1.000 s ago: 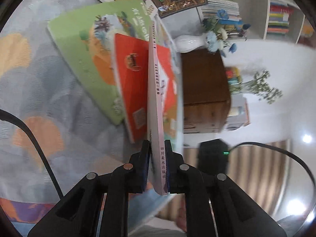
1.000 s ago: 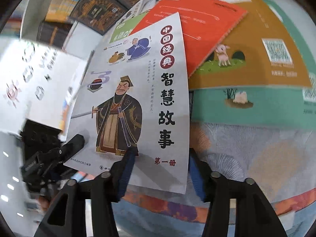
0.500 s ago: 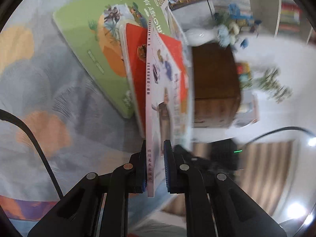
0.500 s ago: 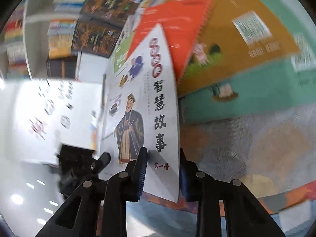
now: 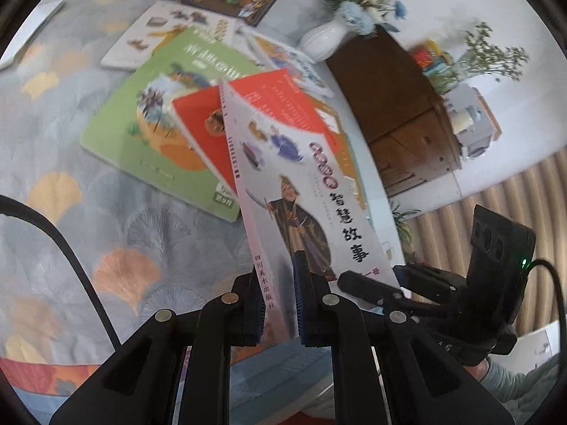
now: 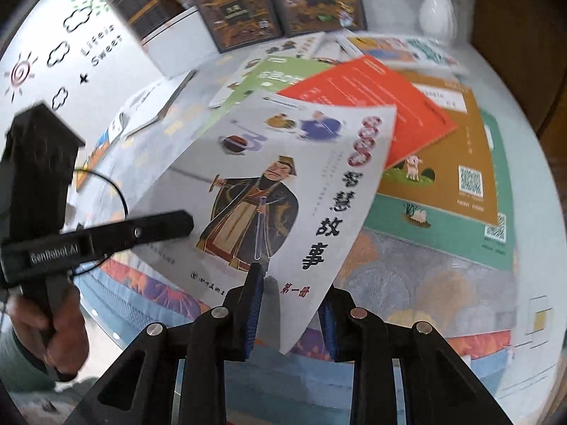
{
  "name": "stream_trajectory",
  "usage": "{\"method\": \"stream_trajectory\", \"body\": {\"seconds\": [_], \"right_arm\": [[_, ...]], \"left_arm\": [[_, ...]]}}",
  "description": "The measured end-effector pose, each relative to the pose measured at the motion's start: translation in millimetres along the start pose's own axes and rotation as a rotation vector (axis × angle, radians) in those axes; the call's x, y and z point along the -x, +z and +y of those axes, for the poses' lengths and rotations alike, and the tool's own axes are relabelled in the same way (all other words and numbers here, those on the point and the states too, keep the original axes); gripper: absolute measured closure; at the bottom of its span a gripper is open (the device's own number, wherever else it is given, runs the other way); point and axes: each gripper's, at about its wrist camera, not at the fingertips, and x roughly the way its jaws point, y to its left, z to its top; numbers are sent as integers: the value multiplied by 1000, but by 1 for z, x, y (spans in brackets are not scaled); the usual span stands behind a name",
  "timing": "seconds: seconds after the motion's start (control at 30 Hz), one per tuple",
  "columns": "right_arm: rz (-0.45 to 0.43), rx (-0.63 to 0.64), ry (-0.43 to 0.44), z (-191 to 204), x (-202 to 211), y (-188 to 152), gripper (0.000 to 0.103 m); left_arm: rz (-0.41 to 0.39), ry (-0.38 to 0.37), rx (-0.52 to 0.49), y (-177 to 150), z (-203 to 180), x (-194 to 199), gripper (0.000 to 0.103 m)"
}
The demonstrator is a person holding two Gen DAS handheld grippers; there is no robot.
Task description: Organize books
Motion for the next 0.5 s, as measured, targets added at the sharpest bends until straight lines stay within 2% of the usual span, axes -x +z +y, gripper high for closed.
{"method": "stream_trajectory", "body": {"seconds": [0.23,0.37,0.5], "right_arm": [[-45,67,-37,33,21,3,75],[-90,121,-63,66,25,20,75],[-127,163,-57,107,15,47,75]], "left_arm": [[-23,-64,-35,17,15,32,91],[-65,-83,-31,27,33,63,91],[-123,-67,-19,39,65,100,91]]}}
